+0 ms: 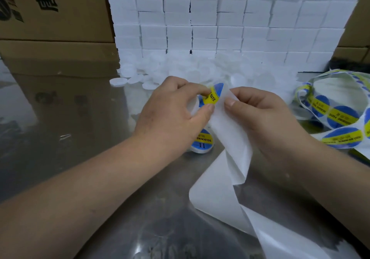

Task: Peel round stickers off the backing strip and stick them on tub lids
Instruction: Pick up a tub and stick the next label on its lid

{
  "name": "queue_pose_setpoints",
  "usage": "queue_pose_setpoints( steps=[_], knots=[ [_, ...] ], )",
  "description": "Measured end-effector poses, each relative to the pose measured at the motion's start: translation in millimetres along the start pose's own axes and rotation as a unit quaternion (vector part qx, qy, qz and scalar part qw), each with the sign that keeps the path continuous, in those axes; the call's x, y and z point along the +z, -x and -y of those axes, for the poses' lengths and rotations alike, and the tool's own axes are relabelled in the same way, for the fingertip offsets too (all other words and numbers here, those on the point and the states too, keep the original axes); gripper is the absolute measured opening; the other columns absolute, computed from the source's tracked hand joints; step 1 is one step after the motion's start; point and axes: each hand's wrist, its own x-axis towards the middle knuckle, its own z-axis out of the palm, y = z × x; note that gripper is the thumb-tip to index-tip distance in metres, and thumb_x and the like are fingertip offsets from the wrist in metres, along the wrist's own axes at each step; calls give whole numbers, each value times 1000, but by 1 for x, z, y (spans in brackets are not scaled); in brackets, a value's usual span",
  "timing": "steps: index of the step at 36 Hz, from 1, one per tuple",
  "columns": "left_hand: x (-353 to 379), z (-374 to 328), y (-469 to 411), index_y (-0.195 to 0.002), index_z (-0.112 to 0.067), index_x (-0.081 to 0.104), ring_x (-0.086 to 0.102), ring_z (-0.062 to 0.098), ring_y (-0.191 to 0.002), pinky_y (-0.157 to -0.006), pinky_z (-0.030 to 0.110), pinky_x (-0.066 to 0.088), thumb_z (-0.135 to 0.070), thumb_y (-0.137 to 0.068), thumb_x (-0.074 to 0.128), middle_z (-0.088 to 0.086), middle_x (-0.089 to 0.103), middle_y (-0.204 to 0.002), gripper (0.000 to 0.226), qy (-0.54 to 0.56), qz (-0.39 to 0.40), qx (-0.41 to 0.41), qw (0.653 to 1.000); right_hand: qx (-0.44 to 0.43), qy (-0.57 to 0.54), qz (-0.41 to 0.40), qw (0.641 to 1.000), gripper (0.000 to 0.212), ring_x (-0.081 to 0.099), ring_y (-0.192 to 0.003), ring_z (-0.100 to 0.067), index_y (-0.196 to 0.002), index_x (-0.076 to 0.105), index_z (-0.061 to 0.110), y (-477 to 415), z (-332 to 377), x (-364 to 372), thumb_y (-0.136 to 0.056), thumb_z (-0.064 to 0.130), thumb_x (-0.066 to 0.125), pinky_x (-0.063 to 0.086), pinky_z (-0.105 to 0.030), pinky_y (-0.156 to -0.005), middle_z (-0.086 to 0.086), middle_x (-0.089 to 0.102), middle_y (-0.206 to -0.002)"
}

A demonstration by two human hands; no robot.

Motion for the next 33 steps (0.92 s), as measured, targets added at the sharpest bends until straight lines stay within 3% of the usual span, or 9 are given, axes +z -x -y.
queue_pose_setpoints(
  steps=[2,5,12,15,19,22,27,29,33],
  knots=[
    [-1,-1,1,-83,-51,53,43,-5,-97,-75,0,31,-48,-72,53,-17,45,-95,11,27,15,-6,999,10,-34,18,999,31,65,-63,-15,-71,71,14,2,2,0,-90,2,50,51,-23,-55,-6,68,-69],
    [0,-2,4,-80,-50,50,40,-9,-92,-74,-4,28,-53,-66,57,-21,44,-96,16,40,28,-3,999,3,-6,39,999,32,62,-65,-16,-74,71,13,3,3,-1,-88,-3,48,50,-24,-59,-7,67,-70],
    [-2,-2,4,-71,-51,51,45,-12,-94,-75,0,33,-56,-68,49,-23,47,-93,6,55,21,-23,998,-6,33,42,999,41,63,-62,-5,-69,72,24,4,2,0,-91,-1,47,46,-15,-56,6,68,-66],
    [-1,0,1,-70,-48,53,48,-9,-88,-72,5,34,-49,-74,55,-21,51,-92,5,71,0,-47,996,-12,69,36,997,42,63,-63,-3,-72,73,26,4,2,0,-91,0,46,46,-15,-56,8,69,-68],
    [-3,7,-7,-67,-38,56,48,-9,-70,-64,8,36,-38,-83,57,-16,58,-83,16,132,-94,-119,980,-14,119,-3,993,33,61,-65,-4,-80,70,24,0,0,-2,-90,1,48,47,-20,-62,10,68,-70],
    [-8,11,-13,-68,-31,55,43,-4,-55,-50,6,32,-38,-87,55,-12,51,-69,20,178,-163,-141,960,-28,148,-70,986,35,58,-59,-3,-93,58,34,-4,0,-4,-87,1,50,46,-19,-59,16,62,-66],
    [-8,9,-10,-72,-31,53,40,0,-55,-50,8,30,-45,-85,56,-13,45,-66,19,166,-156,-118,966,-98,238,-155,954,57,46,-50,-2,-112,41,44,-5,2,-9,-80,-2,48,41,-10,-51,25,55,-100],
    [-7,7,-6,-75,-34,53,41,-2,-60,-54,8,30,-46,-82,57,-13,46,-71,15,128,-140,-94,977,-120,251,-155,948,58,45,-46,0,-109,47,44,-3,5,-9,-78,-5,45,36,-6,-48,28,54,-93],
    [-7,3,-3,-76,-39,49,43,-2,-71,-61,10,33,-46,-81,60,-9,52,-88,14,91,-135,-61,985,-122,253,-110,953,53,49,-48,9,-71,64,37,0,7,-6,-73,-11,41,32,-3,-46,29,58,-58]
  ],
)
